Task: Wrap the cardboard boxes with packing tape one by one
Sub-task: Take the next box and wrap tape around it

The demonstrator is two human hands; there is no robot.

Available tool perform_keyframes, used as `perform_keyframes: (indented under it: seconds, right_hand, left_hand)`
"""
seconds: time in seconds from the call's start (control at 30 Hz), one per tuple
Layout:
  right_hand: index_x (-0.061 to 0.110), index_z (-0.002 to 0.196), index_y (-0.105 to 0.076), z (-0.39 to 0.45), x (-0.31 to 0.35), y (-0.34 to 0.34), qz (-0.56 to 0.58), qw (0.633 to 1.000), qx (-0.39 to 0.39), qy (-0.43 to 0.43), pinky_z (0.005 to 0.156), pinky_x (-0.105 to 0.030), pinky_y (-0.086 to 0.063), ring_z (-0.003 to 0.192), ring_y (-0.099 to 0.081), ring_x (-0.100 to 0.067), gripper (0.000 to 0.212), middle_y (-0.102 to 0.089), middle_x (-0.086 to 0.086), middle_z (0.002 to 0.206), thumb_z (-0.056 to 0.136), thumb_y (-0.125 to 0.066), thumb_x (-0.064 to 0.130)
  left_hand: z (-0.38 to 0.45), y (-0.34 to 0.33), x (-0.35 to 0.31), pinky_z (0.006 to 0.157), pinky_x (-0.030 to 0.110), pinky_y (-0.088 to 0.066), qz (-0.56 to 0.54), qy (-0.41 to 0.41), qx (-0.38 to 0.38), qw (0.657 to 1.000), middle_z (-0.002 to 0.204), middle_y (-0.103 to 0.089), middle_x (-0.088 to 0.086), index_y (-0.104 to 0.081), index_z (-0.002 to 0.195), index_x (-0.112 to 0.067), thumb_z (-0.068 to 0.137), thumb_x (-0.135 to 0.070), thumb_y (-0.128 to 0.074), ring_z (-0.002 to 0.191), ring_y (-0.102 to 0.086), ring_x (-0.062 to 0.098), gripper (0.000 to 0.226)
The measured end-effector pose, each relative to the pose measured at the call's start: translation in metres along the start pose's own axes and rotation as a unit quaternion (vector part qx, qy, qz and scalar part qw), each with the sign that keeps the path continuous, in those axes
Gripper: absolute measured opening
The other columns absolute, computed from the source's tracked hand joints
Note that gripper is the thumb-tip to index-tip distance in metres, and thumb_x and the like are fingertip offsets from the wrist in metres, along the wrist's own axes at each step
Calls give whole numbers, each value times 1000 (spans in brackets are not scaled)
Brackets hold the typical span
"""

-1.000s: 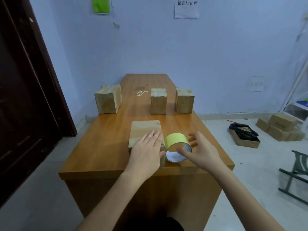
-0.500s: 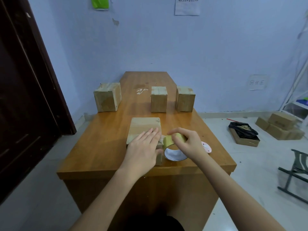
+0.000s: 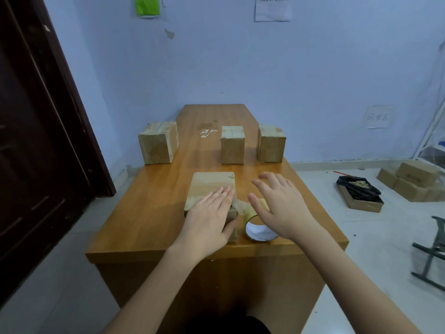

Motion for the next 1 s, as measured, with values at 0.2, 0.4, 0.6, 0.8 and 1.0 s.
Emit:
perform_keyframes:
  seconds: [0.2,0.4,0.6,0.8,1.0]
  right_hand:
    - [6,139,-44,-9,45,-19,-36,994,105,-9,118,-43,-13,142,-27,-28,52,-41,-14,147,95,-36,31]
    - [7,148,-28,-10,47,-34,-84,987,136,-7,119,-44,-2,146,-12,-27,63,-29,-12,154,93,-46,32]
    - [13,149,-26,-9,49,-27,-91,983,153,-36,118,-44,-5,147,-8,-29,62,-18,-15,158,94,-46,34]
    - [29,146,-34,-5,30,10,11,979,192,-72,116,-48,-13,146,-11,-28,61,-19,-10,158,89,-49,43]
    - [11,116,-56,-12,-45,-1,63,941,94,-320,74,-33,-40,98,-54,-27,32,-56,-10,116,97,-36,28]
  left_hand:
    - [0,0,-1,115,25,0,-8,-1,13,1000,157,-7,-4,-6,150,-21,92,-52,-41,143,-5,9,74]
    - [-1,1,-2,111,23,5,-4,-2,9,1000,157,-7,-5,-6,150,-22,90,-48,-45,143,-4,9,76]
    - [0,-2,-3,113,24,2,-6,-4,5,1000,157,-10,-4,-9,150,-21,87,-53,-44,144,-6,10,79]
    - [-1,-1,-3,110,22,5,10,-1,-3,1000,157,-12,-4,-10,150,-20,86,-53,-47,143,-8,10,81]
    - [0,-2,-4,108,20,9,14,0,-1,1000,157,-9,-5,-8,150,-19,87,-50,-44,143,-6,9,80]
Point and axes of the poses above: each hand's wrist, its own z-axis towards the middle knuckle, its own y-axis out of the back of the hand, x = y × z, the point moved 1 cm from there along z, towards the middle knuckle
